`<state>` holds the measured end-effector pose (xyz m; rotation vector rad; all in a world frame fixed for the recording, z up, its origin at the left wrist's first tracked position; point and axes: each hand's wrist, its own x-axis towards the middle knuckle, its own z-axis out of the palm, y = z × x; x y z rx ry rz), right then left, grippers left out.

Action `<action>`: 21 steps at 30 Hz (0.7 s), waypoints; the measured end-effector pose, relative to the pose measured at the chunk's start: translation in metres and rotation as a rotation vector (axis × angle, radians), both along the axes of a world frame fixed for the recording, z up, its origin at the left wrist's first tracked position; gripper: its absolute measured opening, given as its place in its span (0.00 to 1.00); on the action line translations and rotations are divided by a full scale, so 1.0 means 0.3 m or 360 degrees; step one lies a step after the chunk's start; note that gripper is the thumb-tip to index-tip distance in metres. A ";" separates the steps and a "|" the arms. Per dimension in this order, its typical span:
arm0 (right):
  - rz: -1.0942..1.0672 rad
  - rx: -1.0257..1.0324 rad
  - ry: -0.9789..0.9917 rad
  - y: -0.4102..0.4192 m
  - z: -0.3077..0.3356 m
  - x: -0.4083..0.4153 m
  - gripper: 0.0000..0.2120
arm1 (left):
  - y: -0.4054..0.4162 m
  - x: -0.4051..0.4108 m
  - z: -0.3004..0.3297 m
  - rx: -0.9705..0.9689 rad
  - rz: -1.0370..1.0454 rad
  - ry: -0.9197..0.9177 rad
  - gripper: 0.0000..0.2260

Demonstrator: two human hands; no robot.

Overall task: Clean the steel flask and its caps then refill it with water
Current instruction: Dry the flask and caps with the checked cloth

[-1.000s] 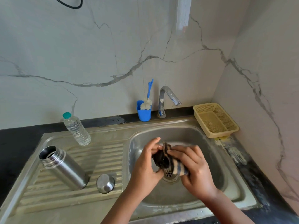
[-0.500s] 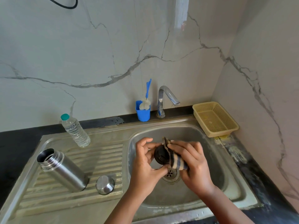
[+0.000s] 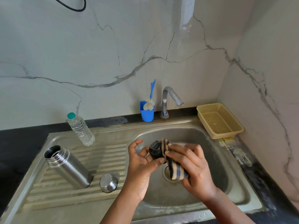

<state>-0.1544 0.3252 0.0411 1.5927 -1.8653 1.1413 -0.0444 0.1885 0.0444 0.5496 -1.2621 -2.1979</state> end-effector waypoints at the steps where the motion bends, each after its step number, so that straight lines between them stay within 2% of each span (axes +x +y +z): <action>1: 0.0046 0.0059 0.0106 0.002 -0.002 0.007 0.16 | -0.004 -0.002 -0.006 -0.0094 0.0023 -0.0032 0.38; 4: 0.0049 0.0217 0.0372 -0.002 0.006 0.025 0.15 | -0.014 0.001 -0.014 -0.0550 0.0091 -0.0103 0.36; 6: -0.0029 0.0229 0.0390 -0.019 0.024 0.028 0.16 | -0.011 0.007 -0.016 -0.1004 0.0099 -0.0171 0.34; 8: -0.0084 0.0210 0.0370 -0.034 0.036 0.021 0.14 | -0.007 0.011 -0.014 -0.1247 0.0098 -0.0207 0.35; 12: -0.0135 0.0146 0.0183 -0.030 0.034 0.010 0.16 | -0.026 0.016 -0.007 -0.1261 0.0180 -0.0116 0.34; 15: 0.0072 0.0239 0.0449 -0.009 0.030 0.035 0.16 | -0.023 0.017 -0.001 -0.1219 0.0162 -0.0149 0.33; 17: 0.0075 0.0241 0.0445 -0.020 0.043 0.034 0.16 | -0.019 0.019 -0.006 -0.1218 0.0130 -0.0156 0.35; 19: -0.0027 0.0156 0.0187 -0.042 0.054 0.027 0.19 | -0.019 0.023 -0.009 -0.1164 0.0072 -0.0107 0.37; 21: -0.0064 0.0054 -0.0195 -0.051 0.051 0.021 0.22 | -0.018 0.030 0.003 -0.0928 -0.0007 -0.0009 0.37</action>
